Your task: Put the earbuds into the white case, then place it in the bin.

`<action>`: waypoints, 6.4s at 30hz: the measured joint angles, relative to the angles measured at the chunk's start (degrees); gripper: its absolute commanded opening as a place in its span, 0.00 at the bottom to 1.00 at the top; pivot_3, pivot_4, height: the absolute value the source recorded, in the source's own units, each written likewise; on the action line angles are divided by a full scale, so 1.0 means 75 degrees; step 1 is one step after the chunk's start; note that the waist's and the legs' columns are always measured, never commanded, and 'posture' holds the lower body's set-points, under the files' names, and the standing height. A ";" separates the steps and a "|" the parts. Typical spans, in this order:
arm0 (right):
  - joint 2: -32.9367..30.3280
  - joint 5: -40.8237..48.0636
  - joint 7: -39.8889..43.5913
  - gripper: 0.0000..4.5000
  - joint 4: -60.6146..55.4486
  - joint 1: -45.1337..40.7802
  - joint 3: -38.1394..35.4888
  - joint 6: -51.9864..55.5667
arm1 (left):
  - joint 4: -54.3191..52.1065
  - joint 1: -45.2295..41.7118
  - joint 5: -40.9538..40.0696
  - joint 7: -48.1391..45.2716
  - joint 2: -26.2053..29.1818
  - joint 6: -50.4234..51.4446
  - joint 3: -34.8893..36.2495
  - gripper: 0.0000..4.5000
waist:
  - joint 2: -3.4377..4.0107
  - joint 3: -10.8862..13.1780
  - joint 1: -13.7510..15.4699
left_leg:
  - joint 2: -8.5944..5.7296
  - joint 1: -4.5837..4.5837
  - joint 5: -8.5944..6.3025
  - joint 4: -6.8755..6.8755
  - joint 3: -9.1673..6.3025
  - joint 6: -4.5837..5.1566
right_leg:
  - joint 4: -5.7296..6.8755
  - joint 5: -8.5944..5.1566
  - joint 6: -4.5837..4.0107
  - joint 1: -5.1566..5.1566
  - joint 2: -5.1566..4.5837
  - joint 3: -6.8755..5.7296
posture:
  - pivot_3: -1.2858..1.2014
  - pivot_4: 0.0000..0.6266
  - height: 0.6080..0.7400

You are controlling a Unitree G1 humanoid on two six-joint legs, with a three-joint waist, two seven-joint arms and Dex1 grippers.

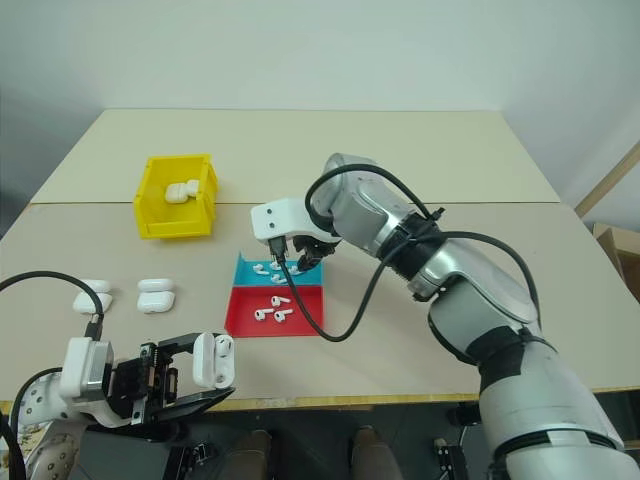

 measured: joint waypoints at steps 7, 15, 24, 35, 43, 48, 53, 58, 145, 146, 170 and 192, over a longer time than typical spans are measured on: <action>0.0888 -0.0573 0.0082 0.50 0.1402 -0.0133 -0.0044 -0.0708 | 0.0012 -0.0030 -0.0006 0.0017 0.0016 -0.0037 -0.0012 0.63 | 0.0001 0.0001 0.0032 | -0.0001 -0.0002 0.0000 -0.0009 -0.0001 0.0000 | 0.0000 0.0000 -0.0001 -0.0004 0.0000 -0.0001 | 0.52 0.24 1.00; 0.1375 -0.1077 0.0012 0.50 0.2389 -0.0162 -0.0327 -0.0897 | 0.0012 -0.0002 -0.0003 0.0039 0.0028 -0.0054 -0.0010 0.63 | 0.0002 0.0001 0.0027 | -0.0001 -0.0002 0.0000 -0.0015 -0.0001 -0.0001 | 0.0002 0.0001 -0.0002 -0.0009 0.0001 -0.0001 | 0.52 0.24 1.00; 0.1803 -0.1489 -0.0219 0.50 0.3126 -0.0165 -0.0662 -0.1037 | 0.0011 -0.0009 -0.0001 0.0171 0.0026 -0.0063 -0.0017 0.63 | 0.0002 0.0001 0.0020 | -0.0001 -0.0010 0.0001 -0.0031 0.0000 -0.0002 | 0.0004 0.0002 -0.0005 -0.0031 0.0001 0.0000 | 0.52 0.24 1.00; 0.1981 -0.1854 -0.0316 0.50 0.3596 -0.0166 -0.0892 -0.1179 | 0.0011 -0.0005 0.0101 0.0281 0.0024 -0.0118 -0.0105 0.63 | 0.0002 0.0001 0.0008 | -0.0001 -0.0012 0.0001 -0.0034 0.0002 -0.0002 | 0.0008 0.0003 -0.0007 -0.0036 0.0002 0.0002 | 0.52 0.24 1.00; 0.2160 -0.1978 -0.0442 0.50 0.3815 -0.0205 -0.0985 -0.1241 | 0.0010 -0.0023 0.0097 0.0371 0.0025 -0.0119 -0.0148 0.63 | 0.0002 0.0001 0.0008 | -0.0001 -0.0011 0.0001 -0.0034 0.0002 -0.0002 | 0.0011 0.0004 -0.0007 -0.0036 0.0002 0.0002 | 0.52 0.24 1.00; 0.2189 -0.2076 -0.0576 0.50 0.3921 -0.0231 -0.1048 -0.1317 | 0.0001 -0.0015 0.0093 0.0406 0.0028 -0.0117 -0.0146 0.63 | 0.0002 0.0001 0.0010 | -0.0001 -0.0011 0.0002 -0.0034 0.0002 -0.0003 | 0.0011 0.0004 -0.0007 -0.0035 0.0002 0.0002 | 0.52 0.24 1.00; 0.2201 -0.2170 -0.0557 0.50 0.3924 -0.0231 -0.1077 -0.1349 | 0.0001 0.0011 0.0095 0.0405 0.0036 -0.0117 -0.0147 0.63 | 0.0002 0.0001 0.0011 | -0.0001 -0.0011 0.0002 -0.0034 0.0002 -0.0003 | 0.0012 0.0004 -0.0007 -0.0035 0.0002 0.0002 | 0.52 0.24 1.00; 0.2200 -0.2218 -0.0493 0.50 0.3924 -0.0231 -0.1091 -0.1438 | 0.0002 0.0011 0.0097 0.0399 0.0055 -0.0117 -0.0147 0.63 | 0.0002 0.0001 0.0010 | -0.0001 -0.0011 0.0002 -0.0034 0.0002 -0.0003 | 0.0012 0.0004 -0.0007 -0.0036 0.0002 0.0002 | 0.52 0.24 1.00; -0.0018 0.4488 -0.2400 0.17 -0.8599 0.5406 -0.8612 0.2894 | -0.0071 -0.3179 -0.1134 0.1503 -0.0544 0.1574 -0.1110 0.63 | -0.0006 -0.0005 0.0014 | -0.0006 0.0049 0.0003 0.0025 -0.0019 0.0000 | 0.0061 0.0000 0.0001 0.0056 0.0009 0.0004 | 0.52 0.24 1.00; -0.0026 0.4842 -0.2506 0.17 -0.8832 0.5543 -0.8751 0.2902 | -0.0071 -0.3220 -0.1236 0.1484 -0.0543 0.1669 -0.1111 0.63 | -0.0006 -0.0005 0.0029 | -0.0007 0.0057 0.0003 0.0025 -0.0020 0.0000 | 0.0056 -0.0002 0.0004 0.0071 0.0009 0.0004 | 0.52 0.24 1.00; -0.0339 0.7589 -0.2620 0.17 -0.8801 0.6727 -0.7293 0.0712 | 0.0292 -0.3463 -0.1638 0.0965 -0.0801 0.1955 -0.1130 0.63 | -0.0007 -0.0006 0.0051 | -0.0006 0.0061 0.0003 0.0023 -0.0022 0.0000 | 0.0026 -0.0006 0.0011 0.0083 0.0010 0.0004 | 0.52 0.24 1.00; -0.1251 0.8568 -0.3124 0.17 -0.8680 0.6652 -0.6558 0.1196 | 0.1012 -0.4092 -0.0750 0.0530 -0.1277 0.1451 -0.1477 0.63 | -0.0007 -0.0006 0.0060 | -0.0006 0.0045 0.0002 0.0021 -0.0025 0.0003 | -0.0004 -0.0003 0.0019 0.0084 0.0010 0.0001 | 0.52 0.24 1.00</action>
